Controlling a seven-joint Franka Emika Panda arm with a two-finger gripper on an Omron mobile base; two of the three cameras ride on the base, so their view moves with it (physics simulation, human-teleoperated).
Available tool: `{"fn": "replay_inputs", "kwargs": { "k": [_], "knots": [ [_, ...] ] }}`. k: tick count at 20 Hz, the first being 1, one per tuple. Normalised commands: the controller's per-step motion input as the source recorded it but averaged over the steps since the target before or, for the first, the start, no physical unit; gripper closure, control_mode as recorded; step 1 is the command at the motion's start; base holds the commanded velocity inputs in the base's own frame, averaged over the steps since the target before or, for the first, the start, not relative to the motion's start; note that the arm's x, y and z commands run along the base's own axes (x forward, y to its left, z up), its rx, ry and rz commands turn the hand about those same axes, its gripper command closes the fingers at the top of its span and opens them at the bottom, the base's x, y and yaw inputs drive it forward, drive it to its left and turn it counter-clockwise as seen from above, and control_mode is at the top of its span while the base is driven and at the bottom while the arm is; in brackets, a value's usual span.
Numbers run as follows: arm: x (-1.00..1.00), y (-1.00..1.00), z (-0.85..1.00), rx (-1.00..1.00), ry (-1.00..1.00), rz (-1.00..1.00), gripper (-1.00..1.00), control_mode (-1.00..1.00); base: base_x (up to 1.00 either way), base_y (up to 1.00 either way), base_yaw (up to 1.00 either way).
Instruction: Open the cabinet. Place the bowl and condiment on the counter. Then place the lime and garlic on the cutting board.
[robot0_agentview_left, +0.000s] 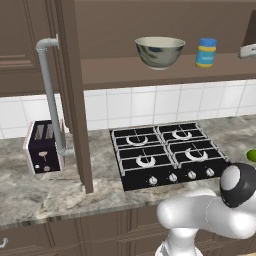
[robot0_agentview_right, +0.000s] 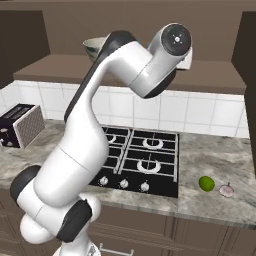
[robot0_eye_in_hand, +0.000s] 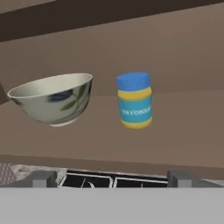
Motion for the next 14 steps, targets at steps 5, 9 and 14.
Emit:
{"fn": "replay_inputs", "kwargs": {
  "k": [5, 9, 14],
  "knots": [
    [0.24, 0.36, 0.02, 0.0, -0.06, -0.14, -1.0, -1.0, 0.0, 0.0, 0.0],
    [0.31, 0.04, 0.02, 0.0, 0.0, -0.03, -1.0, -1.0, 0.0, 0.0, 0.0],
    [0.43, -0.03, 0.03, 0.0, 0.0, 0.0, -1.0, -1.0, 0.0, 0.0, 0.0]
  ]
}}
